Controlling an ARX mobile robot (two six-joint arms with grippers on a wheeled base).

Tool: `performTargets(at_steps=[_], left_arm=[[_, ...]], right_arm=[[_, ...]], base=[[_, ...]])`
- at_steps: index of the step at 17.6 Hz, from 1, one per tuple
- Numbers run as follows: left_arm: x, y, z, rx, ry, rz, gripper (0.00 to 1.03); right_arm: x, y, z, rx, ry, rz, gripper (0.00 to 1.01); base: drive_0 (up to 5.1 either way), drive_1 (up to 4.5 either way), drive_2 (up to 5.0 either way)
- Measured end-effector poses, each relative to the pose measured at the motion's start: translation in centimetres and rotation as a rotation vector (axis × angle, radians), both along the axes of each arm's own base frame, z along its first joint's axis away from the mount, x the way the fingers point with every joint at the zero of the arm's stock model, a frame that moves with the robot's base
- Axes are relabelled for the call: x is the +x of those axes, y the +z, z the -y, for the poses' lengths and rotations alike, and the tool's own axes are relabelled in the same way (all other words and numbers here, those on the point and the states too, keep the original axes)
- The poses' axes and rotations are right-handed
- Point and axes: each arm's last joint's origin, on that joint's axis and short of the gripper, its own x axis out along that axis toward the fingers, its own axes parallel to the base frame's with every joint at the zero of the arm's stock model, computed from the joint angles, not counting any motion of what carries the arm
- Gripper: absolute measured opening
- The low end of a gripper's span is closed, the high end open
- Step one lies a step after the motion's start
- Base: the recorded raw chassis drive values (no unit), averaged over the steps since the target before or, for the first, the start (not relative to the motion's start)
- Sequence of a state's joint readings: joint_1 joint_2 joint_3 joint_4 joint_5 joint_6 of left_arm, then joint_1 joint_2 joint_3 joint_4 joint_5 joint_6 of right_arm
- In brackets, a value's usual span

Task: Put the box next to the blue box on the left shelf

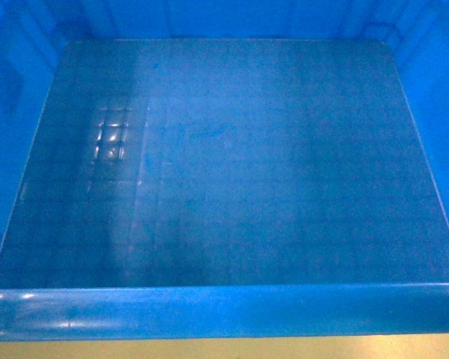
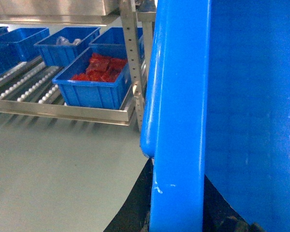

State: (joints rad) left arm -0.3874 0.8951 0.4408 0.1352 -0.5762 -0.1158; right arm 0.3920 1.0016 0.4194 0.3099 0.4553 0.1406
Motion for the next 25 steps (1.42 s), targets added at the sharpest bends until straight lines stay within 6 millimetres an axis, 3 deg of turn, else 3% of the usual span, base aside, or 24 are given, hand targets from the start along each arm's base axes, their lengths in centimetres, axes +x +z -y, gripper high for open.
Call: performTargets(at_steps=[20,25], left_arm=[[0.07,-0.05,0.03,0.0,-0.001,-0.001,0.12],[0.07,-0.06,0.03,0.001,0.0,-0.002,0.12]], right_arm=[[0.06,-0.05,-0.01,0.0,-0.001,-0.001,0.1],[0.05,-0.05,-0.02,-0.001,0.0,-0.001,0.1]], base=[[0.1,4.13,-4.0],[-4.6,2.77,2.8]])
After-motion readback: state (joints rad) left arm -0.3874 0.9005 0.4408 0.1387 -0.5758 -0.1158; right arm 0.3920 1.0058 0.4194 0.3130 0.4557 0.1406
